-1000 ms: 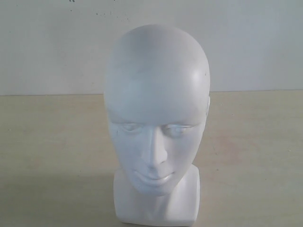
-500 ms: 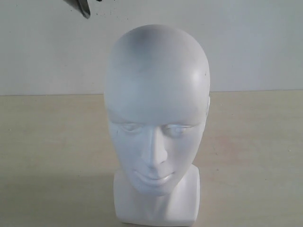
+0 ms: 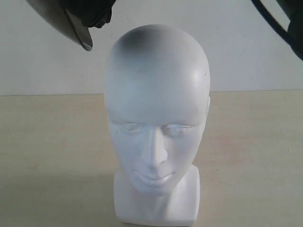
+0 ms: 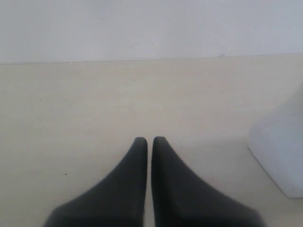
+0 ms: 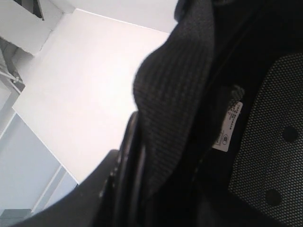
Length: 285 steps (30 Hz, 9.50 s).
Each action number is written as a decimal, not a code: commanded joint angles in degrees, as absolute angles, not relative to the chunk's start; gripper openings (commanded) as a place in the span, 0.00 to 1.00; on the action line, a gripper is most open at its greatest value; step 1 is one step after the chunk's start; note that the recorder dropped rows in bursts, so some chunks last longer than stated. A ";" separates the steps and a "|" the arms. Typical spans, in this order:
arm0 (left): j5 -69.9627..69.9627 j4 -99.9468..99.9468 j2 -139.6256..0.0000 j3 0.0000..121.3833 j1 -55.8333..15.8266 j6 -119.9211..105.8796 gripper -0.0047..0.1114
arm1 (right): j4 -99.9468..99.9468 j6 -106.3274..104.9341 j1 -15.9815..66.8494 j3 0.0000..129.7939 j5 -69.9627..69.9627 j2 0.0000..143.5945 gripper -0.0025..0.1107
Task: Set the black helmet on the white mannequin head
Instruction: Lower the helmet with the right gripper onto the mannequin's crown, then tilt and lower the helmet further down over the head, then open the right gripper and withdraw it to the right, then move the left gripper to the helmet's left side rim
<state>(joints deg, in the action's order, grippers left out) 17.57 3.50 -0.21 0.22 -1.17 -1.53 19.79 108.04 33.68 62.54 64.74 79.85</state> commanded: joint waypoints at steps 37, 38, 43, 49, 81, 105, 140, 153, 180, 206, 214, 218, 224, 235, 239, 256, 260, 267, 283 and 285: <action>16.99 3.60 0.00 0.00 -1.14 -1.62 0.08 | 15.36 101.18 33.81 48.45 69.96 74.66 0.02; 16.99 3.60 0.00 0.00 -1.14 -1.62 0.08 | 15.08 100.77 33.81 48.45 69.96 73.85 0.02; 16.99 3.60 0.00 0.00 -1.14 -1.62 0.08 | 14.22 100.77 33.68 48.45 69.96 73.20 0.02; 16.99 3.60 0.00 0.00 -1.14 -1.62 0.08 | 12.75 99.34 33.68 45.08 69.96 73.11 0.02; 16.99 3.60 0.00 0.00 -1.14 -1.62 0.08 | 6.94 92.15 33.68 37.81 69.96 67.84 0.02; 16.99 3.60 0.00 0.00 -1.14 -1.62 0.08 | 3.87 88.84 33.68 37.81 69.96 67.84 0.02; 16.99 3.60 0.00 0.00 -1.14 -1.62 0.08 | -1.17 81.64 33.68 37.81 56.00 67.84 0.02; 16.99 3.60 0.00 0.00 -1.14 -1.62 0.08 | -2.26 82.61 33.68 34.43 57.65 67.84 0.02; 16.99 3.60 0.00 0.00 -1.14 -1.62 0.08 | -3.27 80.89 33.68 28.59 52.75 67.84 0.02; 16.99 3.60 0.00 0.00 -1.14 -1.62 0.08 | -0.40 79.76 33.68 25.15 46.64 67.84 0.02; 16.99 3.60 0.00 0.00 -1.14 -1.62 0.08 | -0.40 79.13 33.68 25.15 44.67 67.84 0.02; 16.99 3.60 0.00 0.00 -1.14 -1.62 0.08 | 0.00 79.50 33.68 25.15 44.67 67.47 0.02; 16.99 3.60 0.00 0.00 -1.14 -1.62 0.08 | -1.25 78.46 33.68 24.05 41.56 63.75 0.02; 16.99 3.60 0.00 0.00 -1.14 -1.62 0.08 | -4.41 75.85 33.68 17.23 40.28 61.84 0.02; 16.99 3.60 0.00 0.00 -1.14 -1.62 0.08 | -4.41 75.96 33.68 15.33 40.84 61.84 0.02; 16.99 3.60 0.00 0.00 -1.14 -1.62 0.08 | -6.15 67.82 33.68 14.75 36.72 56.63 0.02; 16.99 3.60 0.00 0.00 -1.14 -1.62 0.08 | -8.52 55.44 33.68 15.66 31.92 50.79 0.02; 16.99 3.60 0.00 0.00 -1.14 -1.62 0.08 | -8.16 28.42 33.68 28.93 -8.33 41.02 0.02; 16.99 3.60 0.00 0.00 -1.14 -1.62 0.08 | 15.17 17.14 33.68 55.74 -69.96 41.86 0.02; 16.99 3.60 0.00 0.00 -1.14 -1.62 0.08 | 15.58 16.97 33.68 53.85 -69.96 41.86 0.02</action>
